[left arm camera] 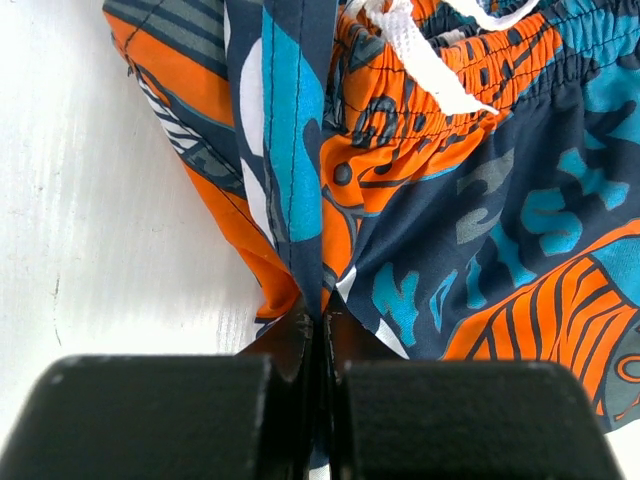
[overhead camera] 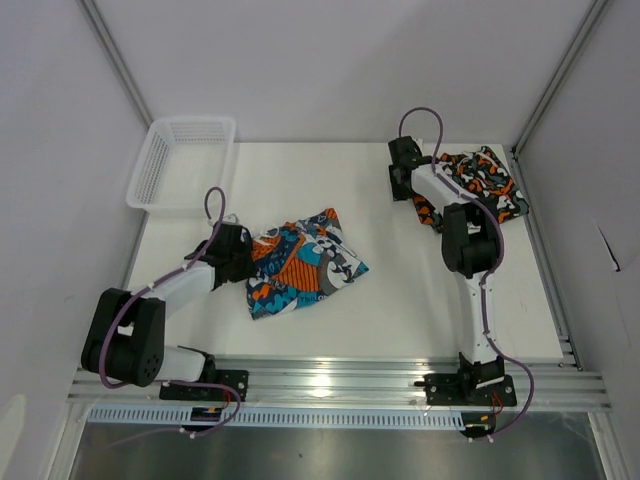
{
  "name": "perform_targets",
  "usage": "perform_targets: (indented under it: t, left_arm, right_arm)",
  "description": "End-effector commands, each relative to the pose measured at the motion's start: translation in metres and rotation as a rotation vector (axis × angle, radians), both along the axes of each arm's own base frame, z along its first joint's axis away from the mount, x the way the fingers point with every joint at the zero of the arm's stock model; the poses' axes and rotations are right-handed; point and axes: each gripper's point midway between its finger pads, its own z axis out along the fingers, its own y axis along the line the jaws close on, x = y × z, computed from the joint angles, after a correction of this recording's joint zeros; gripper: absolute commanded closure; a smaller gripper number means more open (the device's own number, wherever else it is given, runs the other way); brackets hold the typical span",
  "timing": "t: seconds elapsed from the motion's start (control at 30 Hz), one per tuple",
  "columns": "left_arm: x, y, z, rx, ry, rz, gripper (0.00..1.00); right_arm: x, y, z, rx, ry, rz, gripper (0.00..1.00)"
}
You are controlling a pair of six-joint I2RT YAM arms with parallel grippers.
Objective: Fold and stack the shorts
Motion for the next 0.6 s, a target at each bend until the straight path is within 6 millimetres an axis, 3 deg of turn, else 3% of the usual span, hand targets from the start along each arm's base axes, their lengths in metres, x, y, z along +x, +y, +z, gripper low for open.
perform_targets:
  t: [0.0,0.2,0.37,0.57]
  left_arm:
    - [0.006,0.003,0.006,0.018,-0.048,-0.014,1.0]
    - [0.006,0.001,0.003,0.015,-0.041,-0.021,1.0]
    - [0.007,0.002,0.004,0.017,-0.045,-0.019,1.0]
    - [0.006,0.004,0.004,0.027,-0.041,-0.011,1.0]
  right_arm:
    - [0.009,-0.016,0.005,-0.03,0.018,0.003,0.09]
    - [0.015,-0.025,-0.014,0.018,0.06,0.01,0.14]
    - [0.011,-0.015,-0.028,0.152,0.102,0.072,0.52]
    - [-0.004,-0.006,-0.037,0.211,0.147,0.108,0.71]
